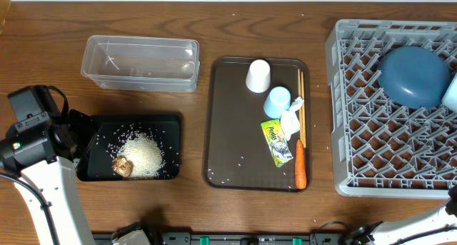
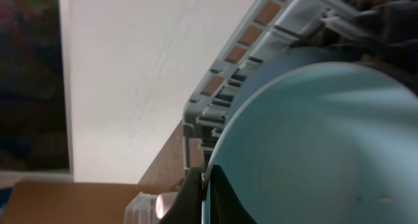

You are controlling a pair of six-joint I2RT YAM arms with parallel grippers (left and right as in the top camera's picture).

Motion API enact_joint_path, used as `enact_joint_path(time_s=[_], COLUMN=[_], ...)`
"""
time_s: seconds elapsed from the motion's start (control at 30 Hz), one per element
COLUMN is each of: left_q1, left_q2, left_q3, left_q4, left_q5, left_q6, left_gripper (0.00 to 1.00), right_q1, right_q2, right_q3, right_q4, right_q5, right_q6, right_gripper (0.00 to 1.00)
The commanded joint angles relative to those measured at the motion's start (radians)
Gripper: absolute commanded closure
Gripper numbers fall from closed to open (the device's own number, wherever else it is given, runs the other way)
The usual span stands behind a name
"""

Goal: Sort waste into correct bins and load items into the dishwasher rack
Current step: 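Set the light blue bowl in the rack beside the plate, release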

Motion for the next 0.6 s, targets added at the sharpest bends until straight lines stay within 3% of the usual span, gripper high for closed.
enact_joint_path(time_s=[0.0, 0.4, 0.57], left_q1=[0.005, 0.005, 0.005], left_q2=[-0.001, -0.001, -0.001], left_q3=[-0.003, -0.003, -0.003], left_q4=[-0.006, -0.006, -0.006], left_q5=[-0.002, -0.002, -0.002], left_q6=[-0.009, -0.009, -0.009], left_gripper=[0.02, 0.02, 0.02], right_q1=[-0.017, -0.049, -0.085], right_q2=[0.006, 0.002, -0.034], right_q3=[-0.007, -0.007, -0.006], right_q4=[-0.006, -0.026, -0.152], right_q5=[0.010, 0.016, 0.250], right_q6=[0.020, 0.114, 0.129], right_gripper=[0.99, 0.99, 0.96])
